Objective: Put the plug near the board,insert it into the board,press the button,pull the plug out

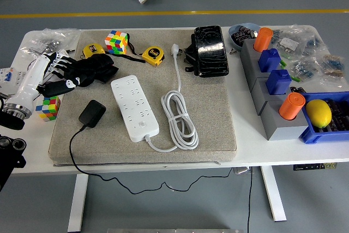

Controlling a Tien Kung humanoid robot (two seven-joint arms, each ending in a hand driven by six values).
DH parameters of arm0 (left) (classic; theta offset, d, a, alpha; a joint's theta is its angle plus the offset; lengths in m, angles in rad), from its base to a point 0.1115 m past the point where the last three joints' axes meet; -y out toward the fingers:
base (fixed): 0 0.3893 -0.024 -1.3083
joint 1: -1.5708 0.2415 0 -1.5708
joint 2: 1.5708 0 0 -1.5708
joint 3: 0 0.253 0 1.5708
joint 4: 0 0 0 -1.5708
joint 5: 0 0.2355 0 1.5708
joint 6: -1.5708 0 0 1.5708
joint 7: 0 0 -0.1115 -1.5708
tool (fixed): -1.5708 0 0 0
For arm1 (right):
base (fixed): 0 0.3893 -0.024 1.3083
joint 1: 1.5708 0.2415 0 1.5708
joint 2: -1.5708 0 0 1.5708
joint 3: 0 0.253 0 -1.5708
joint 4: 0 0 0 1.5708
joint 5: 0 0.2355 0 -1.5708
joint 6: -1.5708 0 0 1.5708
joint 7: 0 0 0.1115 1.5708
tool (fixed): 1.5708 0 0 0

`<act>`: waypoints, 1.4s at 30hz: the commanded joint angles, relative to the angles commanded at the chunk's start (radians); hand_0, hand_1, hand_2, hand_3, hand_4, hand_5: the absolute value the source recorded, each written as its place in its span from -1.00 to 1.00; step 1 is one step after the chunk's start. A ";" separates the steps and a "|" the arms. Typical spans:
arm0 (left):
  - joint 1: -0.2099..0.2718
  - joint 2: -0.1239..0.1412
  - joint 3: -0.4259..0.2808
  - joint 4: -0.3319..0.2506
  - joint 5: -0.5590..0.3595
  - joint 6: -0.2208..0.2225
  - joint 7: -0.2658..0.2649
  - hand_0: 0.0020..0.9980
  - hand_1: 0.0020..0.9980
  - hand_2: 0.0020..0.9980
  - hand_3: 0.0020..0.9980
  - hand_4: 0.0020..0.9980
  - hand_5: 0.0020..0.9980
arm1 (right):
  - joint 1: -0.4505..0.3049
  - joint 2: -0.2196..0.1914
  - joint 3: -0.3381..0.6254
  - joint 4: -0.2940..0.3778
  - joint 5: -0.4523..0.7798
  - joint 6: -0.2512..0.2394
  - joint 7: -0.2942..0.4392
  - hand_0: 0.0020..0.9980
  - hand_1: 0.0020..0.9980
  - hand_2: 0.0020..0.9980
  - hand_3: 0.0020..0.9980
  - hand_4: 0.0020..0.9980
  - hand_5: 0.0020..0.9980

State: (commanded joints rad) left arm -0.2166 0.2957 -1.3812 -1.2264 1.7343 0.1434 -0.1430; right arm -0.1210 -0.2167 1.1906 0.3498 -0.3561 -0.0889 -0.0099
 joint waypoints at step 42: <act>0.041 0.012 0.222 0.010 0.226 0.064 0.167 0.16 0.33 0.35 0.48 1.00 0.12 | -0.009 -0.003 -0.008 0.005 -0.005 0.001 -0.001 0.12 0.31 0.28 0.07 0.82 -0.08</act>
State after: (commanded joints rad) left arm -0.1757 0.3075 -1.1597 -1.2161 1.9598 0.2076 0.0243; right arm -0.1296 -0.2201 1.1826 0.3551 -0.3611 -0.0884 -0.0106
